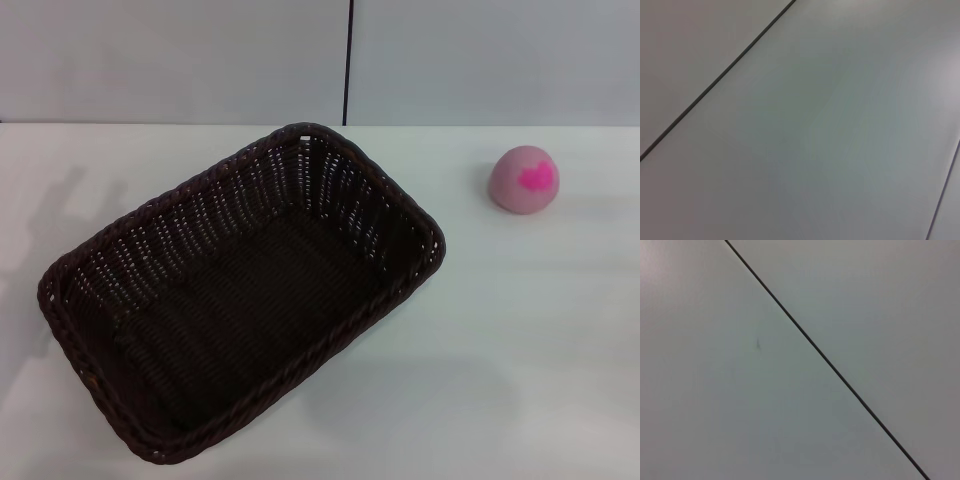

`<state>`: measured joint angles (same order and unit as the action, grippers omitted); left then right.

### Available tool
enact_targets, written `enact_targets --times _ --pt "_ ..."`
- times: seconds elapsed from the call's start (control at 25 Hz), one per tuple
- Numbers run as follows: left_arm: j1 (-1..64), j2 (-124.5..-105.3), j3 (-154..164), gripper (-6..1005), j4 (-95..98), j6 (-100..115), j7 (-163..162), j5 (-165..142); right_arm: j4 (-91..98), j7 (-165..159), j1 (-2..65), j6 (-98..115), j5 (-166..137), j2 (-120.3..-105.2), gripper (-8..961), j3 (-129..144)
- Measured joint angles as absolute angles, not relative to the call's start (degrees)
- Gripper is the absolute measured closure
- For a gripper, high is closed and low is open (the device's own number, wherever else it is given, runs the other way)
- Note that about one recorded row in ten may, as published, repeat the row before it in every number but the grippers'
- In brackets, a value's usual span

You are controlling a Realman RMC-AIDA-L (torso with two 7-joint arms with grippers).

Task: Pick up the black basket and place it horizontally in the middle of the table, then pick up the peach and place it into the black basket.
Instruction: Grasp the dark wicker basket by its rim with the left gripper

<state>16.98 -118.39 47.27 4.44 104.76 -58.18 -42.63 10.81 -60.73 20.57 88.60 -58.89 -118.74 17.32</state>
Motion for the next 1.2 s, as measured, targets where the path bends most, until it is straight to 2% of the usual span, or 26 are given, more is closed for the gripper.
enact_targets --times 0.56,0.6,0.68,0.72,0.76,0.8,0.88,0.92,0.96,1.04,1.2 --pt "17.3 -117.95 49.7 204 7.0 104.4 -60.7 -42.8 10.8 -60.7 20.7 88.6 -58.9 -118.83 398 17.3" --pt "17.0 -117.1 52.3 205 11.2 102.6 -64.6 -42.9 10.8 -60.7 20.7 88.6 -58.9 -118.83 398 17.2" --pt "17.1 -113.94 55.0 207 16.2 99.5 -71.9 -44.0 10.8 -60.8 20.8 88.6 -58.9 -118.83 398 17.2" --pt "17.1 -113.94 55.0 207 16.2 99.5 -71.9 -44.0 10.8 -60.8 20.8 88.6 -58.9 -118.83 398 17.2" --pt "17.2 -112.56 55.8 208 18.2 98.6 -75.0 -45.3 10.8 -60.7 20.8 88.6 -58.9 -118.83 398 17.2" --pt "18.5 -108.16 56.3 209 25.0 97.2 -85.9 -51.9 10.8 -60.7 20.8 88.6 -58.9 -118.83 398 17.2" --pt "20.3 -104.71 55.9 210 30.5 96.9 -93.6 -58.2 10.8 -60.7 20.8 88.6 -58.9 -118.83 398 17.1" --pt "20.3 -104.71 55.9 211 30.5 96.9 -93.6 -58.2 10.8 -60.7 20.8 88.6 -58.9 -118.83 398 17.1" --pt "21.6 -103.18 55.5 212 35.3 96.9 -99.1 -63.2 10.8 -60.7 20.8 88.6 -58.9 -118.83 398 17.1" --pt "23.3 -102.36 54.3 213 40.9 96.8 -104.9 -70.2 10.8 -60.7 20.8 88.6 -58.9 -118.83 397 17.1" --pt "27.5 -102.34 50.3 216 50.0 97.1 -115.1 -85.1 10.8 -60.8 20.8 88.6 -58.9 -118.83 397 17.1"
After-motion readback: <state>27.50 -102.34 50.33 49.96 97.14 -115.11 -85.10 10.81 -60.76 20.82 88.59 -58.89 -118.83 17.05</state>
